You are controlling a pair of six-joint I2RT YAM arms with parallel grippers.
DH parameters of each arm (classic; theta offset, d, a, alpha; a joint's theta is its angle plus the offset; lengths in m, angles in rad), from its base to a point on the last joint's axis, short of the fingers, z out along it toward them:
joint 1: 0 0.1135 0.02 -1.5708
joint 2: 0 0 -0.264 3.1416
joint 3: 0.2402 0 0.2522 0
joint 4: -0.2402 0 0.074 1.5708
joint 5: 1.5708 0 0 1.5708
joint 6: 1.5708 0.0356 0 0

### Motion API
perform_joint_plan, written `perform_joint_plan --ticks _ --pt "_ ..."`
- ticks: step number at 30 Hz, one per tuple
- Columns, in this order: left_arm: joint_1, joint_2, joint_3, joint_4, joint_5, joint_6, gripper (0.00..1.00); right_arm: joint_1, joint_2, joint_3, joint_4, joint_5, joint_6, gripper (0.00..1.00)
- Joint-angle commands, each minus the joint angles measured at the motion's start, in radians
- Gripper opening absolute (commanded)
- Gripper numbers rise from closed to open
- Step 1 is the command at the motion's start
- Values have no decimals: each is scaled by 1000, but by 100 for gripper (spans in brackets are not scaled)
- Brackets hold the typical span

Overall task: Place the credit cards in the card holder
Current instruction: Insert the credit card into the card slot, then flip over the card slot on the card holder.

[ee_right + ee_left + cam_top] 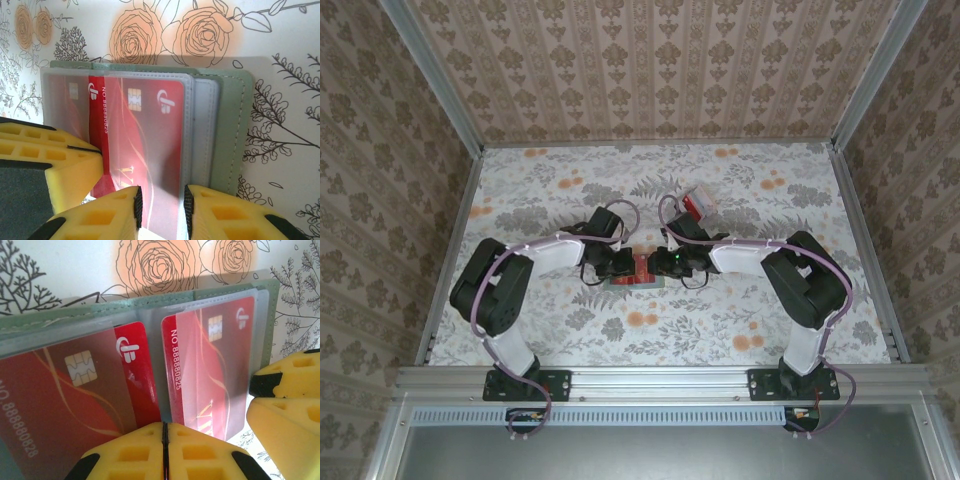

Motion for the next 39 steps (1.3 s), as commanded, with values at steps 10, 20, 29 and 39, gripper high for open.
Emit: perform_joint_plan --ticks 10,20,29,39 --pt "-5 58 -1 62 24 -19 3 0 23 13 25 -28 26 31" --pt "-8 60 -8 65 21 -18 2 2 -18 31 29 -51 40 32" --pt "-8 60 -6 62 21 -15 2 2 -58 46 20 -67 47 32" --pt "-7 57 -6 63 17 -14 2 2 -81 49 32 -94 58 32"
